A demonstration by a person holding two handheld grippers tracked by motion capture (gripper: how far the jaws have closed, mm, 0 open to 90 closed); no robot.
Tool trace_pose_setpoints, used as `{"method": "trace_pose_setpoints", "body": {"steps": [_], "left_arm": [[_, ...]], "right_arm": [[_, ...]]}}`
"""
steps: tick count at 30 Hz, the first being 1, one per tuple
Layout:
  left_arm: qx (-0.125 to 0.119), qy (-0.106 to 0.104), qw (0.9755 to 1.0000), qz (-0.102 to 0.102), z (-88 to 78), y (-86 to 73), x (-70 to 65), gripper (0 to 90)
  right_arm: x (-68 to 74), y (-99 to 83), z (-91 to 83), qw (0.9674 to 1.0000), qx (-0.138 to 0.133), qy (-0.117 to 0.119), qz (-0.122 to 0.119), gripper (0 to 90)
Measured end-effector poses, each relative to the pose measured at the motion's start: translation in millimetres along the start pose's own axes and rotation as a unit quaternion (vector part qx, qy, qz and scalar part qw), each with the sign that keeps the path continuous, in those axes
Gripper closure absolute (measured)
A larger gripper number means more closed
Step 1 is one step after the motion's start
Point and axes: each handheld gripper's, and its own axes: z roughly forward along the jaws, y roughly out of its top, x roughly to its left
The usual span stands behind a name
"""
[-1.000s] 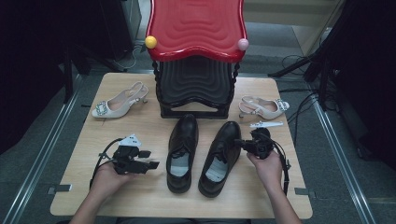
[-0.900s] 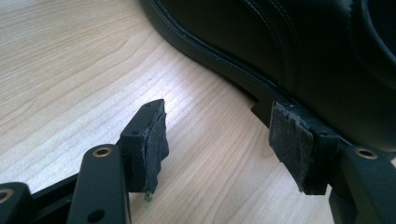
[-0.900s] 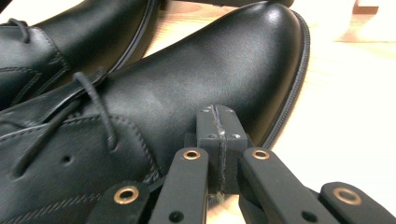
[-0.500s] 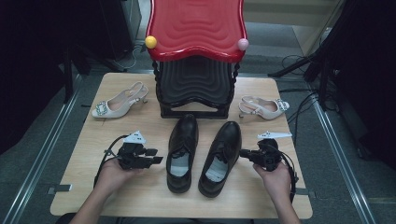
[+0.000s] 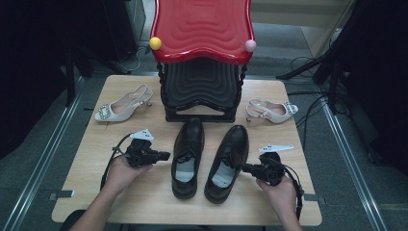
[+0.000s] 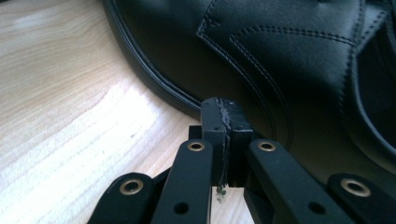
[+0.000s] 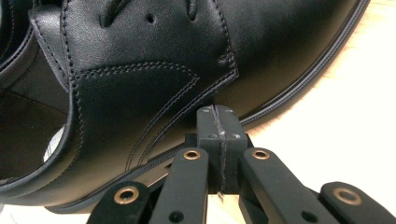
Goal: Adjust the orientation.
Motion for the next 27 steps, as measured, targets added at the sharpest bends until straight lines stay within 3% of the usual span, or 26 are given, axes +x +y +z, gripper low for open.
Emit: {"method": "trace_pose_setpoints", "body": {"steps": [4,10,17,20,27], "left_arm": [[0.007,0.001,0.9999,0.008,3.7,0.3,0.0,89.8],[0.009,-0.002,0.9999,0.011,4.2,1.2,-1.6,89.0],[0.004,0.012,0.9996,0.026,5.6,0.9,-3.3,89.0],[-0.001,0.008,0.9998,0.018,8.1,1.0,-1.6,89.1],[0.013,0.012,0.9997,0.017,12.4,-0.1,-2.7,88.9]], "right_arm": [[-2.8,-0.3,2.8,0.9997,-0.005,0.015,0.019,90.0],[1.1,2.8,8.3,0.9996,-0.009,0.015,0.024,90.0],[5.1,10.3,17.5,0.9994,-0.011,0.019,0.025,90.0],[5.4,11.9,19.4,0.9994,-0.012,0.021,0.023,90.0],[1.6,18.0,22.3,0.9995,-0.013,0.023,0.020,90.0]]}}
